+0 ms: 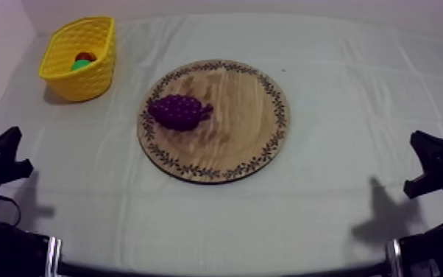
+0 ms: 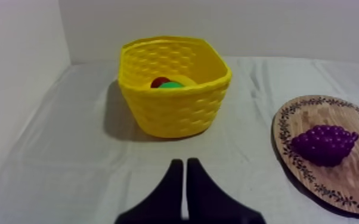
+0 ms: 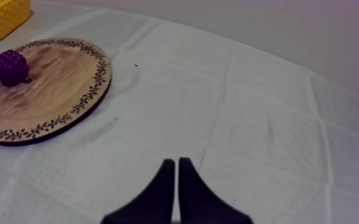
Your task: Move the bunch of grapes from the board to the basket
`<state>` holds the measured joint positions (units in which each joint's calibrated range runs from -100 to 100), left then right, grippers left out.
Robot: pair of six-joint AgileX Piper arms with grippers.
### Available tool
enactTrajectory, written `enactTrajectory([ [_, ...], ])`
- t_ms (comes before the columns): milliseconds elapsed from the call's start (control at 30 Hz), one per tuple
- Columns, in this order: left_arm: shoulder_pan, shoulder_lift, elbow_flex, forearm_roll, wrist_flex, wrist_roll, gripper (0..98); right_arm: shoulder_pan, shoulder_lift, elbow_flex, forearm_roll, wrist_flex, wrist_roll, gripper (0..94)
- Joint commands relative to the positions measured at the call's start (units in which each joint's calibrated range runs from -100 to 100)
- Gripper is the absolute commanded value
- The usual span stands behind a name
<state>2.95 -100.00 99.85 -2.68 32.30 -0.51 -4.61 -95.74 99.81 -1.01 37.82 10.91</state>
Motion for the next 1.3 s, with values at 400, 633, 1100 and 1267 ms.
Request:
enactTrajectory([
  [400,-0.14,0.00,-0.07,0.16,0.88,-0.85,0.0,0.02,-0.01,-0.03,0.01,0.00,0.01,0.4],
  [633,0.14,0.90,-1.25,0.24,2.13,-1.48,0.0,0.02,-0.01,-0.03,0.01,0.00,0.03,0.4],
  [1100,4.00,31.40,-27.82,1.75,4.95,-4.40,0.0,0.02,-0.01,-0.03,0.01,0.00,0.03,0.4],
  [1267,6.35,43.58,-40.68,1.56,8.46,-5.57,0.0,0.02,-0.01,-0.03,0.01,0.00,0.04,0.4],
])
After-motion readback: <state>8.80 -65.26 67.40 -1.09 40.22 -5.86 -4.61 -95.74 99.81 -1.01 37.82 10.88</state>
